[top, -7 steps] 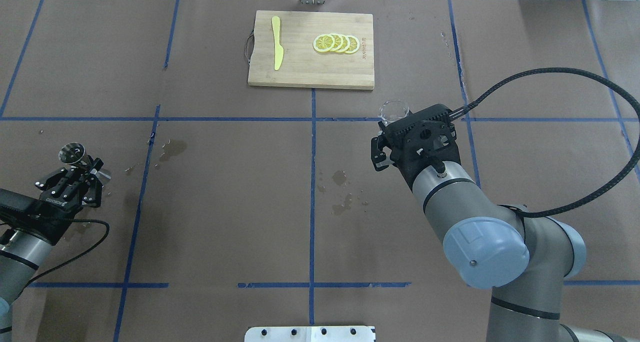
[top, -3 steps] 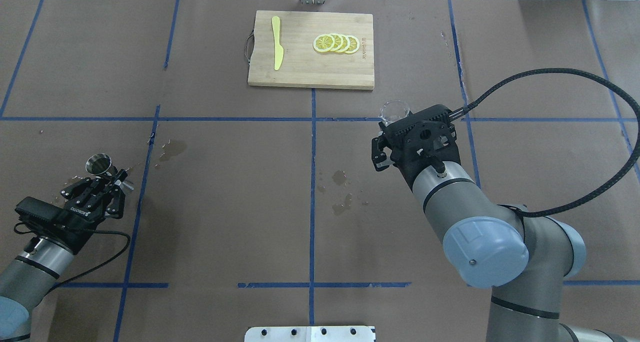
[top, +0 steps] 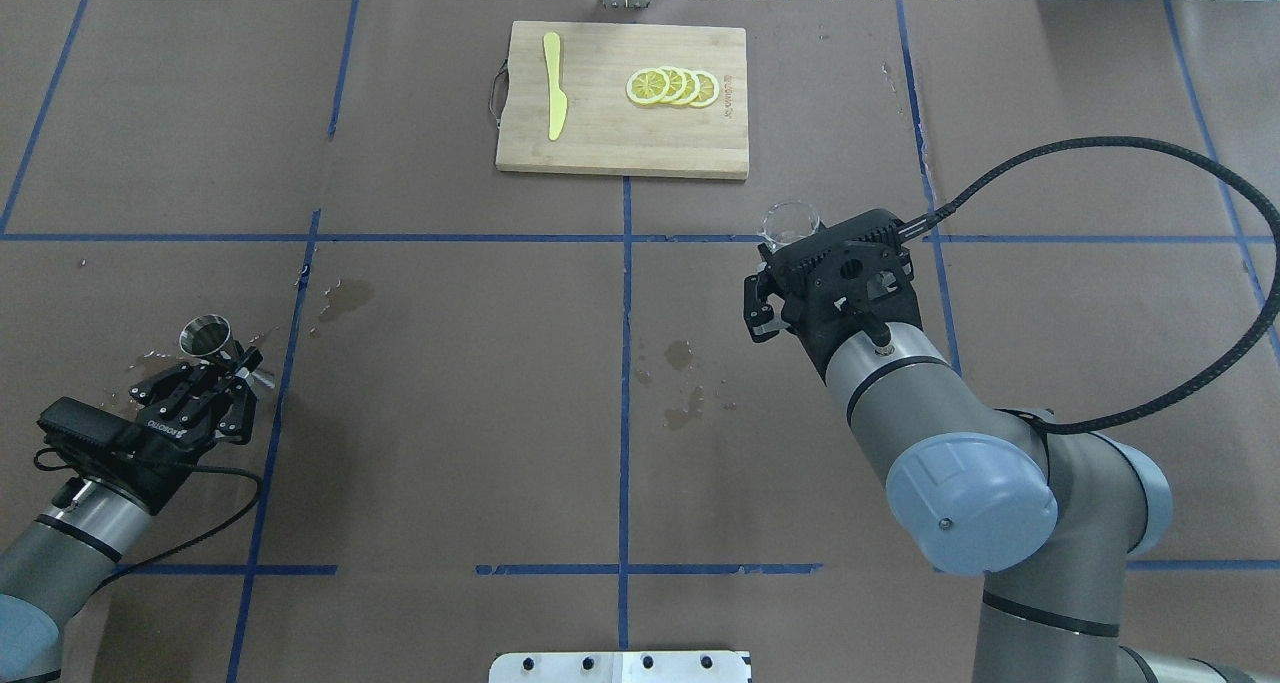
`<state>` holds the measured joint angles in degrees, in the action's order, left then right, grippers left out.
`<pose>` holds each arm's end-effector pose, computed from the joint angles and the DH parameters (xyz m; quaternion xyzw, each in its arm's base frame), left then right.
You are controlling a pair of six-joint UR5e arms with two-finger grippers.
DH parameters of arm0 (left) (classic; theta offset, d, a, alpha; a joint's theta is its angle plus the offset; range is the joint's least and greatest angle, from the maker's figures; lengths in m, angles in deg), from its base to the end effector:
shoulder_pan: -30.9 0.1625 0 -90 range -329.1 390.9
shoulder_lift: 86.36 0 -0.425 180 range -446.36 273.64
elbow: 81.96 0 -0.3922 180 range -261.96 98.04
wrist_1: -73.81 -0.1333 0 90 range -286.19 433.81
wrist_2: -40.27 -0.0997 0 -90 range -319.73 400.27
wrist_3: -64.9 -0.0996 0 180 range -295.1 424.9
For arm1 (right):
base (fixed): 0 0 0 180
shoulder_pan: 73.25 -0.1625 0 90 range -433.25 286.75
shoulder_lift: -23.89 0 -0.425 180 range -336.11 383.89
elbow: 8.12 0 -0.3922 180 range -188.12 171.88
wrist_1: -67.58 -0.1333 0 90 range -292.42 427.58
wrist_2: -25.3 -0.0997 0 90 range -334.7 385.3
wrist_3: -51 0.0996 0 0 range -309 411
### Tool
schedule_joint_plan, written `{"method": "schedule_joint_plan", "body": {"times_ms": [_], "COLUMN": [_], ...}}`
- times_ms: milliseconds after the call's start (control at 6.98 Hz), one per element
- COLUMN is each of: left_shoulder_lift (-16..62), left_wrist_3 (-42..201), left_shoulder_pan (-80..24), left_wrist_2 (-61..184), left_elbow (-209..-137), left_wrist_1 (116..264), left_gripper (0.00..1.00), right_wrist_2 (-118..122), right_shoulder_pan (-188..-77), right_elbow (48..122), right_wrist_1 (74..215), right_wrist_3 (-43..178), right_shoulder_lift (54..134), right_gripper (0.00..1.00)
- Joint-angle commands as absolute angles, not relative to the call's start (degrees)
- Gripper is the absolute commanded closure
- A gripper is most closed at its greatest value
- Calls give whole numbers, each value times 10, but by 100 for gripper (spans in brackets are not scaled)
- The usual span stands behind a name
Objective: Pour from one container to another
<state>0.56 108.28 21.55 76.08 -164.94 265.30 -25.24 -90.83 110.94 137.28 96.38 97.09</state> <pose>0.3788 -0.2793 0.5546 0.5799 0.4133 -0.1102 0.6934 -0.4236 -0.3404 0.2278 0.5076 -0.2938 -0.0052 0.8099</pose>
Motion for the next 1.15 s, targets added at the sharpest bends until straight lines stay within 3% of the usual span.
{"method": "schedule_joint_plan", "body": {"times_ms": [0, 1003], "left_shoulder_lift": [6, 7], "left_wrist_3": [1109, 1108], "left_shoulder_pan": [218, 220], "left_wrist_2": [762, 781], "left_elbow": [-1637, -1633], "left_wrist_1": [2653, 2647], "left_gripper": [100, 100], "right_wrist_2": [-252, -252], "right_shoulder_pan": [-908, -907], "right_elbow": [1108, 1109], "right_wrist_1": [1373, 1372], "right_wrist_3": [964, 964], "right_shoulder_lift": [971, 968], "right_gripper": [100, 100]}}
